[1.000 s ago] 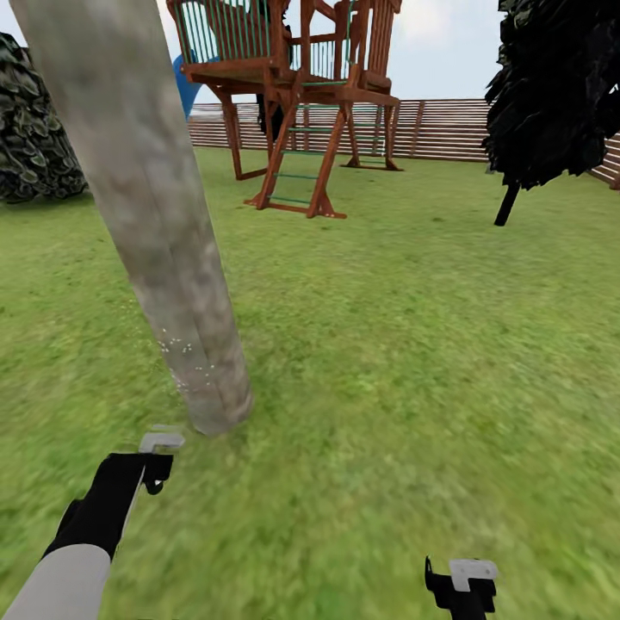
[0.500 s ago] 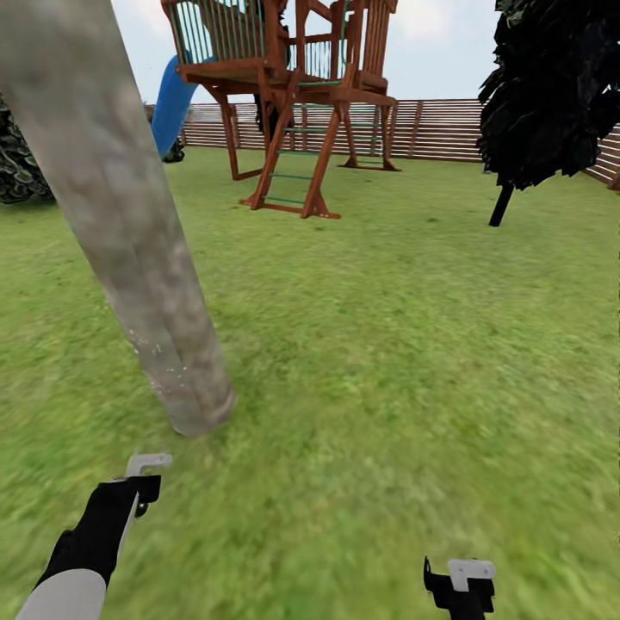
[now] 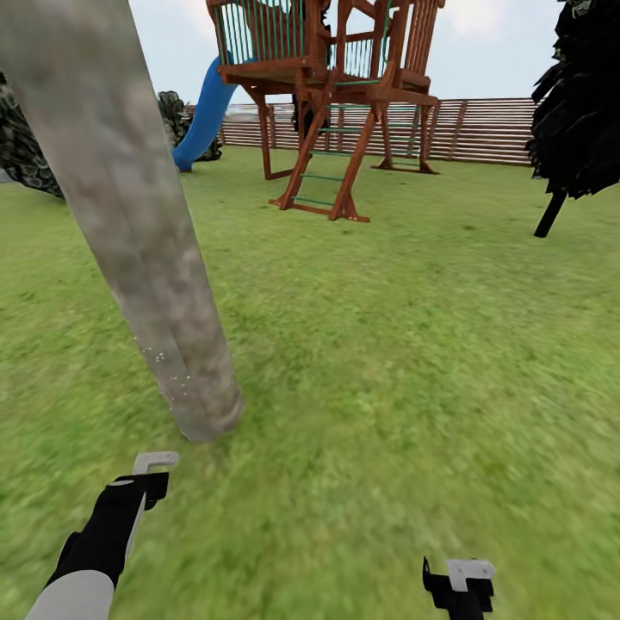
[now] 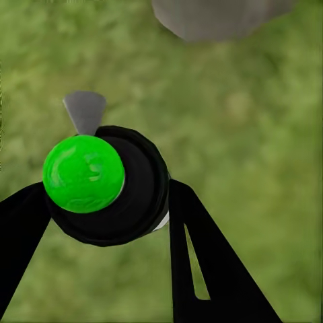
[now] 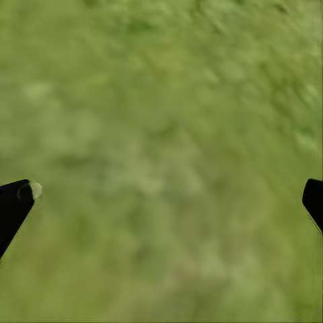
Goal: In the garden, pick up the pesticide atomizer on the floor and spray pesticide onto both trees until each tree trunk is fully covered.
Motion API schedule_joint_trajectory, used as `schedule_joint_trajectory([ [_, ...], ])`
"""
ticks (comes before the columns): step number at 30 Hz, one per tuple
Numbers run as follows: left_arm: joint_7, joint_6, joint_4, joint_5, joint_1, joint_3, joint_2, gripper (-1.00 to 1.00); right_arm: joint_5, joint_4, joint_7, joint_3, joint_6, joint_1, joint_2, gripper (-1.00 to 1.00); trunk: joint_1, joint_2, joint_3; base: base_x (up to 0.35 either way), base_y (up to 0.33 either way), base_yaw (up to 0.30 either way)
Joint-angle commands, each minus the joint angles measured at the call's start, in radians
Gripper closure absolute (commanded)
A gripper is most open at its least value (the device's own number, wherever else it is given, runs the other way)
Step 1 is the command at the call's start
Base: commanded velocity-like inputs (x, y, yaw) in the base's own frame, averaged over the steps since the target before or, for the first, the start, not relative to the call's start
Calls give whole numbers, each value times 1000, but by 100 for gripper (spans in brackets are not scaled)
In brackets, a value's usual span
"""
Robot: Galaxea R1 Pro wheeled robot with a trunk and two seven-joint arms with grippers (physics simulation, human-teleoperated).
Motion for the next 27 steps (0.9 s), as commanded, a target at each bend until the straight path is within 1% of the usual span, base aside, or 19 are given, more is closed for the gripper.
schedule_joint_trajectory([
  [1, 0, 0, 0, 0, 0, 0, 0, 100, 0, 0, 0, 0, 0, 0, 0, -100, 0, 0, 0, 233, -200, 278],
  [5, 0, 0, 0, -1, 0, 0, -2, 100, 0, 0, 0, 0, 0, 0, 0, -100, 0, 0, 0, 228, -201, 203],
  [11, 0, 0, -1, 1, 0, 0, -1, 100, 0, 0, 0, 0, 0, 0, -7, -100, 0, 0, 0, 165, -231, 11],
  [15, 0, 0, -1, 1, 0, 0, 0, 100, -1, 0, 0, 0, 0, 0, -5, -100, 0, 0, 0, 143, -242, 3],
  [27, -2, 0, -1, 2, 0, 0, 0, 100, 0, 0, 0, 0, 0, 0, -2, -100, 0, 0, 0, 105, -259, 243],
])
